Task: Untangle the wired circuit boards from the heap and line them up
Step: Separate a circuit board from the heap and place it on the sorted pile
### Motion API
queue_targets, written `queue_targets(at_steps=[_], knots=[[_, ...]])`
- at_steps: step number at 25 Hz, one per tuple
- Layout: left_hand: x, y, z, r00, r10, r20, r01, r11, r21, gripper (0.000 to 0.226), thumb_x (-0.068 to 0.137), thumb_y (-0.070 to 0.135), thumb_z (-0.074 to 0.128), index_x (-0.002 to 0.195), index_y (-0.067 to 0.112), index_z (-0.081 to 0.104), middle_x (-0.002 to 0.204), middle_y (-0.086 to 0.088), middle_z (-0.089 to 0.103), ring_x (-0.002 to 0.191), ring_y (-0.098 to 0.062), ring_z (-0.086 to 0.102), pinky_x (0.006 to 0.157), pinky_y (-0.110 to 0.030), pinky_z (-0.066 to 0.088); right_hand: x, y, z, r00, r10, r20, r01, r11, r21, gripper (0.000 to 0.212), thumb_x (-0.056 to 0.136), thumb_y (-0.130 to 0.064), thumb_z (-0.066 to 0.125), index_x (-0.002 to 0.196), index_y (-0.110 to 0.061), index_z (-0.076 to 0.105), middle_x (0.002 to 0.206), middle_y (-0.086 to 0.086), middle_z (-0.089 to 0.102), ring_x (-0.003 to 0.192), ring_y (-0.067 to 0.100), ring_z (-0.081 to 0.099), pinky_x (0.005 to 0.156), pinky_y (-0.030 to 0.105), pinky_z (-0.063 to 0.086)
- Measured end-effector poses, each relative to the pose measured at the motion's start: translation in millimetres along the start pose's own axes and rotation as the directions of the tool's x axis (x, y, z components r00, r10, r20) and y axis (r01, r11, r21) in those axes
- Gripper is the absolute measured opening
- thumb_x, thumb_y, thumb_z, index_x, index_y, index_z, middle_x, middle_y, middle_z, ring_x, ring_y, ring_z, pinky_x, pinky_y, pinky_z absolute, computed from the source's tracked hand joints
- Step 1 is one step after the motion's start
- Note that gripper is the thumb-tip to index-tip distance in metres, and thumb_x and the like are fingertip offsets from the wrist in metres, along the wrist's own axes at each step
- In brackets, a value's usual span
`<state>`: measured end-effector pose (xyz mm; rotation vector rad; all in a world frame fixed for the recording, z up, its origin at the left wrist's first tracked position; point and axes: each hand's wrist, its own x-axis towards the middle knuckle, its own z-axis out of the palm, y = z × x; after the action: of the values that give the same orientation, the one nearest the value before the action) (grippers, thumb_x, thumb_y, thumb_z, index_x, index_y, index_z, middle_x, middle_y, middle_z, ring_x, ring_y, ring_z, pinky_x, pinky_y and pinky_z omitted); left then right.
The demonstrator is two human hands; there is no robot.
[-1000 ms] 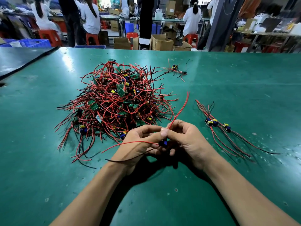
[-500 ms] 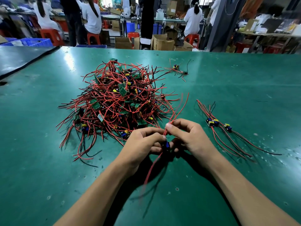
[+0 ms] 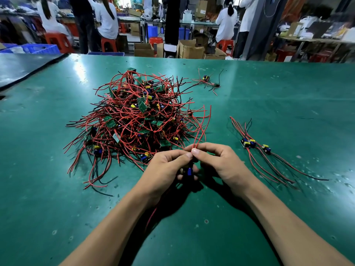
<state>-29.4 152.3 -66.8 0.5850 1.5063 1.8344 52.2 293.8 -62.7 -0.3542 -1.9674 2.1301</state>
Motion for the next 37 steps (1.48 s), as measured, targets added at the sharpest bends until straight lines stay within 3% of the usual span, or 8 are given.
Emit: queue_targets(at_steps=[4, 11, 14, 18, 25, 31, 34, 37], knots=[[-1, 2, 1, 1.000, -0.011, 0.023, 0.011, 1.000, 0.008, 0.018, 0.096, 0.010, 0.057, 0.098, -0.002, 0.070, 0.073, -0.012, 0.071, 0.054, -0.020, 0.065, 0.049, -0.021, 0.051, 2, 2, 2, 0.997, 0.046, -0.066, -0.038, 0.991, 0.127, 0.007, 0.089, -0.017, 0.071, 0.086, -0.011, 0.073, 0.073, 0.012, 0.067, 0.050, 0.018, 0.062, 0.045, 0.022, 0.050], [-1, -1, 1, 0.998, 0.040, -0.047, -0.035, 0.993, 0.111, 0.021, 0.095, 0.007, 0.057, 0.082, -0.002, 0.071, 0.062, -0.011, 0.064, 0.048, -0.023, 0.063, 0.045, -0.024, 0.049, 3, 5, 1, 0.996, 0.059, 0.063, -0.068, 0.987, 0.149, 0.021, 0.094, -0.016, 0.067, 0.105, 0.001, 0.071, 0.087, 0.017, 0.069, 0.060, 0.026, 0.067, 0.054, 0.030, 0.056], [1, 0, 1, 0.999, 0.018, -0.044, -0.012, 0.991, 0.136, 0.022, 0.095, 0.005, 0.056, 0.081, -0.007, 0.068, 0.059, -0.011, 0.063, 0.045, -0.021, 0.061, 0.044, -0.023, 0.049, 8, 6, -2, 0.998, 0.019, -0.059, -0.017, 0.999, 0.036, 0.018, 0.093, -0.018, 0.070, 0.095, -0.001, 0.074, 0.069, 0.001, 0.067, 0.050, 0.012, 0.060, 0.047, 0.021, 0.048], [4, 2, 4, 0.998, 0.003, -0.057, 0.007, 0.984, 0.178, 0.021, 0.093, 0.006, 0.057, 0.078, -0.003, 0.070, 0.057, -0.011, 0.062, 0.043, -0.020, 0.059, 0.044, -0.021, 0.048, 19, 7, -8, 0.960, -0.032, -0.277, -0.005, 0.991, -0.131, 0.019, 0.092, -0.030, 0.070, 0.095, -0.013, 0.076, 0.046, -0.004, 0.037, 0.036, 0.007, 0.028, 0.039, 0.017, 0.020], [5, 1, 3, 0.999, -0.011, -0.050, 0.020, 0.984, 0.177, 0.019, 0.091, 0.004, 0.058, 0.079, -0.005, 0.070, 0.059, -0.012, 0.064, 0.043, -0.021, 0.059, 0.043, -0.021, 0.048, 24, 2, -8, 0.914, -0.032, -0.404, 0.034, 0.999, 0.000, 0.017, 0.097, -0.022, 0.063, 0.089, -0.015, 0.076, 0.048, -0.013, 0.044, 0.037, 0.003, 0.027, 0.034, 0.013, 0.022], [3, 1, 2, 1.000, -0.014, -0.014, 0.016, 0.980, 0.201, 0.021, 0.091, 0.006, 0.060, 0.075, 0.002, 0.073, 0.060, -0.012, 0.065, 0.045, -0.021, 0.059, 0.047, -0.023, 0.050, 26, -8, -18, 0.910, 0.101, -0.402, 0.033, 0.949, 0.314, 0.024, 0.099, -0.025, 0.058, 0.085, -0.013, 0.073, 0.060, -0.011, 0.048, 0.037, 0.003, 0.026, 0.035, 0.016, 0.017], [2, 2, 2, 1.000, -0.010, 0.017, 0.006, 0.977, 0.213, 0.024, 0.092, 0.008, 0.060, 0.073, 0.010, 0.075, 0.061, -0.010, 0.066, 0.046, -0.020, 0.059, 0.048, -0.023, 0.046, 23, -15, -22, 0.949, 0.217, -0.227, -0.028, 0.778, 0.627, 0.026, 0.091, -0.025, 0.060, 0.072, -0.011, 0.072, 0.060, -0.006, 0.043, 0.033, 0.003, 0.024, 0.032, 0.016, 0.019], [0, 2, 2, 0.999, -0.013, 0.042, 0.002, 0.970, 0.243, 0.024, 0.092, 0.010, 0.061, 0.074, 0.013, 0.075, 0.063, -0.010, 0.067, 0.050, -0.020, 0.058, 0.051, -0.026, 0.044, 21, -14, -25, 0.972, 0.211, -0.102, -0.064, 0.656, 0.752, 0.022, 0.082, -0.024, 0.063, 0.066, -0.011, 0.072, 0.059, -0.006, 0.044, 0.031, 0.004, 0.025, 0.032, 0.017, 0.020]])
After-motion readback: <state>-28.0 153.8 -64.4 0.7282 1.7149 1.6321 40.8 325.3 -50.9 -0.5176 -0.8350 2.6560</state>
